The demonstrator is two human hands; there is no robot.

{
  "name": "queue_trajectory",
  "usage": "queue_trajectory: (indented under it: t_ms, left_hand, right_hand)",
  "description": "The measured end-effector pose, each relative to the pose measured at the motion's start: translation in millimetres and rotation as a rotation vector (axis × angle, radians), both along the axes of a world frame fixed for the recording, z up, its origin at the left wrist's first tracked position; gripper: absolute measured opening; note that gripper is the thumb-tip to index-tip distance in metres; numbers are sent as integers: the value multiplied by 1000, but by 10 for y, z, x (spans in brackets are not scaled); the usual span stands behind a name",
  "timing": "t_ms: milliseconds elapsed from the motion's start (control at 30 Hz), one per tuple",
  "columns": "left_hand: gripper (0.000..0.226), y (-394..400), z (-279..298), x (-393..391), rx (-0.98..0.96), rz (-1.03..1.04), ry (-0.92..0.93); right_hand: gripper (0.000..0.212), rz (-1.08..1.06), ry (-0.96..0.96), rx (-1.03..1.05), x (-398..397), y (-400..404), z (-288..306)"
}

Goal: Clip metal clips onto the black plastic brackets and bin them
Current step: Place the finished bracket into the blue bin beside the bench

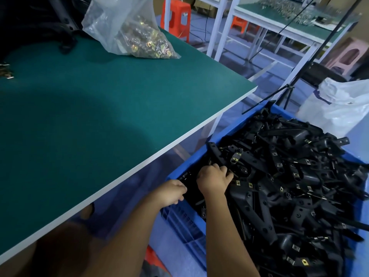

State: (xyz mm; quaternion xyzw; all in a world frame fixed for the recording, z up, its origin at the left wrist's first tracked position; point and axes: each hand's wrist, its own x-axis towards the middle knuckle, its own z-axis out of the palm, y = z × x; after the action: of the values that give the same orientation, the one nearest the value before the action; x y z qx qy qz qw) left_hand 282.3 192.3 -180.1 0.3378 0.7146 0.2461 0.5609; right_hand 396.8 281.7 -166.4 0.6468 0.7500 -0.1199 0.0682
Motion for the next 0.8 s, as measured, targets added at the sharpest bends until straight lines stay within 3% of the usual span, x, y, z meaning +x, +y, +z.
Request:
queue_trajectory:
  t_ms: [100, 200, 267, 333, 400, 433, 533, 600, 700, 800]
  left_hand:
    - [20, 20, 96, -2, 142, 84, -22]
    - [24, 148, 402, 73, 277, 49, 7]
    - [24, 247, 672, 161, 349, -34, 32]
    - [22, 308, 969, 238, 422, -108, 50]
    - [20, 336, 1264, 266, 503, -138, 17]
    - [19, 340, 1412, 255, 547, -130, -27]
    - [23, 311, 1812, 63, 709, -15, -235]
    - [29, 250, 2008, -199, 828, 148, -272]
    - [32, 103, 2146, -722, 963, 492, -172]
    - [34, -123, 2104, -1279, 1004, 807, 20]
  right_hand:
    - [27, 3, 45, 81, -29, -47, -22]
    - [29, -162, 251, 290, -40, -71, 75]
    - [31, -387, 547, 392, -58, -35, 233]
    - [36, -616, 995, 435, -74, 24, 476]
    - [37, -735, 1417, 474, -112, 69, 749]
    - [36, -742, 1522, 521, -152, 92, 880]
    - [29, -610, 1694, 591, -429, 123, 1281]
    - [23, -432, 1724, 611, -751, 99, 1504]
    - [20, -93, 1650, 520, -1421, -90, 1738]
    - [24, 262, 1499, 260, -2126, -396, 1821]
